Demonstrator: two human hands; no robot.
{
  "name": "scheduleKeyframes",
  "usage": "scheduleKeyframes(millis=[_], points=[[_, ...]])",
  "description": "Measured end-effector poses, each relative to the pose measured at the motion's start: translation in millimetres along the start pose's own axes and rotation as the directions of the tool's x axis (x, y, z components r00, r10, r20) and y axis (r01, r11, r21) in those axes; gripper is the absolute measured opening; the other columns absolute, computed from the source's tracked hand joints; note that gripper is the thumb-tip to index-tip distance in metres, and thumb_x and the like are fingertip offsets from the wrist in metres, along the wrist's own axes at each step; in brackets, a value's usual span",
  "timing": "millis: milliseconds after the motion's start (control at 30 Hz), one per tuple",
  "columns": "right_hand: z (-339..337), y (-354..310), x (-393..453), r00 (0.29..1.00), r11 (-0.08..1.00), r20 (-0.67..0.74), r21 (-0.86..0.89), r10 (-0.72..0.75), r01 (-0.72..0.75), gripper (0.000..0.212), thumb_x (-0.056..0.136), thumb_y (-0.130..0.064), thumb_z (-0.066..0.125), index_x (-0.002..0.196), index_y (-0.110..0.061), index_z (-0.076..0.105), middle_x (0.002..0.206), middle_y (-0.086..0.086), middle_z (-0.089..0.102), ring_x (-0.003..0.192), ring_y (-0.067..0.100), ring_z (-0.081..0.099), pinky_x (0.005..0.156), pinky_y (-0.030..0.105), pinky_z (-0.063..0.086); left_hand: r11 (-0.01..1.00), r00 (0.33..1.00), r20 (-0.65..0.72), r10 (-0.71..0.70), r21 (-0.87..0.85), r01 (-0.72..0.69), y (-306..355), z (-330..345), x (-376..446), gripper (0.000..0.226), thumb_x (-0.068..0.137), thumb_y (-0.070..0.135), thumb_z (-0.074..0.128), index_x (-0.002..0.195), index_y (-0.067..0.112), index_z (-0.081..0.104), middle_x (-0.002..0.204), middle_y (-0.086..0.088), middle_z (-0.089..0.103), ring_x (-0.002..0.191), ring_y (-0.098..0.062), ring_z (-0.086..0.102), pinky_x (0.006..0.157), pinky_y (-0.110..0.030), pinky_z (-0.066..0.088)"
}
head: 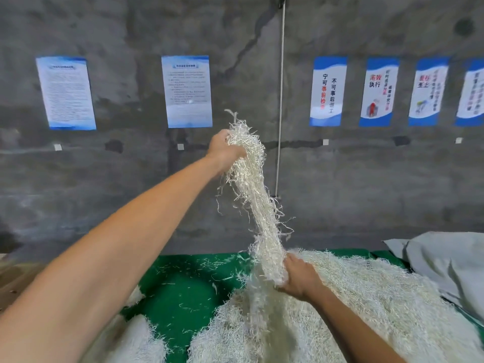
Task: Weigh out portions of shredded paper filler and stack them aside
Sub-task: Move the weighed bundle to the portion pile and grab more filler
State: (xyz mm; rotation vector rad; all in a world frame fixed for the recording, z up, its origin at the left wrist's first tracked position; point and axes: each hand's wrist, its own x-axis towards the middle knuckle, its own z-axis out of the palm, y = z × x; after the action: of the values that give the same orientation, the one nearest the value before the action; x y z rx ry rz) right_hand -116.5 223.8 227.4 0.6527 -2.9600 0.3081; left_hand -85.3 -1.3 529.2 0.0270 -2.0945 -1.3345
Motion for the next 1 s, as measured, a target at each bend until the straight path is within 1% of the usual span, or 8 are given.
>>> scheduleKeyframes(millis=[133,267,400,533,633,733,833,1000], points=[[-52.3,-14.8,-4.3,0.992,0.866,-0.106,0.488,-0.063,0.107,0.097,0.082,-0.090,0.049,0.151,-0.022,0.041,0.149,0.007,0.049,0.122,0.020,0.059,0.105,0.048,0.052,0.993,0.999,0.032,0.017,0.118,-0.020,6.1,-3.2,2.9,0.088,0.085,0.013,0.076,0.158,0.013,0.027,0.156,-0.009,0.040,0.133,-0.027,0.049,0.103,-0.033,0.047],[-120.2,-41.8,7.3,0.915,0.832,-0.404,0.505,-0.008,0.229,0.085,0.073,-0.098,0.048,0.121,-0.029,0.046,0.124,-0.002,0.050,0.103,0.010,0.052,0.091,0.035,0.049,0.976,0.990,0.142,0.000,0.214,-0.031,1.4,0.8,-3.6,0.084,0.097,0.023,0.065,0.161,0.011,0.012,0.163,-0.013,0.030,0.147,-0.032,0.033,0.117,-0.039,0.032],[-159.5,-75.9,24.2,0.953,0.852,-0.302,0.490,-0.030,0.183,0.133,0.057,-0.098,0.066,0.156,-0.020,0.023,0.153,0.004,0.046,0.134,0.025,0.052,0.109,0.052,0.047,0.983,0.988,0.157,0.002,0.182,-0.031,7.7,8.4,-6.6,0.072,0.101,0.030,0.059,0.160,0.012,0.021,0.159,-0.011,0.037,0.142,-0.031,0.042,0.116,-0.045,0.038],[-154.5,-82.4,42.8,0.967,0.933,-0.255,0.354,0.025,0.070,0.060,0.084,-0.065,0.073,0.107,-0.012,0.054,0.091,0.001,0.058,0.077,0.021,0.058,0.071,0.034,0.052,0.987,0.984,0.173,0.035,0.149,-0.061,18.0,4.5,-5.6,0.072,0.101,0.034,0.059,0.159,0.013,0.023,0.159,-0.008,0.038,0.142,-0.027,0.042,0.116,-0.040,0.037],[-141.3,-70.8,45.2,0.961,0.951,-0.259,0.308,0.099,-0.014,0.043,0.096,-0.045,0.064,0.071,-0.018,0.041,0.068,-0.001,0.048,0.062,0.019,0.046,0.060,0.033,0.040,0.970,0.982,0.176,0.060,0.223,-0.100,22.7,-9.0,-1.4,0.075,0.096,0.031,0.063,0.159,0.015,0.025,0.156,-0.009,0.041,0.129,-0.027,0.053,0.094,-0.028,0.048],[-140.7,-59.1,36.5,0.947,0.943,-0.274,0.325,0.167,-0.073,0.037,0.091,-0.050,0.065,0.085,-0.016,0.053,0.077,-0.001,0.058,0.071,0.020,0.057,0.057,0.032,0.040,0.970,0.983,0.171,0.068,0.218,-0.105,21.6,-22.9,7.1,0.068,0.089,0.021,0.073,0.149,0.013,0.043,0.138,-0.012,0.058,0.088,-0.015,0.062,0.060,-0.017,0.051],[-145.2,-52.9,29.1,0.947,0.975,-0.279,0.194,0.159,-0.106,0.038,0.085,-0.054,0.066,0.084,-0.018,0.054,0.079,-0.001,0.061,0.072,0.019,0.060,0.060,0.032,0.042,0.977,0.986,0.164,0.015,0.206,-0.049,21.5,-32.3,11.3,0.083,0.083,0.019,0.081,0.154,0.017,0.038,0.141,-0.011,0.054,0.109,-0.025,0.066,0.069,-0.026,0.056],[-139.5,-43.5,19.5,0.955,0.994,-0.276,-0.007,0.107,-0.113,0.032,0.086,-0.050,0.058,0.080,-0.021,0.049,0.073,-0.006,0.058,0.069,0.015,0.059,0.061,0.031,0.043,0.986,0.987,0.159,-0.021,0.164,-0.006,27.9,-29.5,13.8,0.091,0.077,0.013,0.086,0.154,0.021,0.038,0.084,-0.006,0.061,0.046,-0.009,0.046,0.037,-0.018,0.036]])
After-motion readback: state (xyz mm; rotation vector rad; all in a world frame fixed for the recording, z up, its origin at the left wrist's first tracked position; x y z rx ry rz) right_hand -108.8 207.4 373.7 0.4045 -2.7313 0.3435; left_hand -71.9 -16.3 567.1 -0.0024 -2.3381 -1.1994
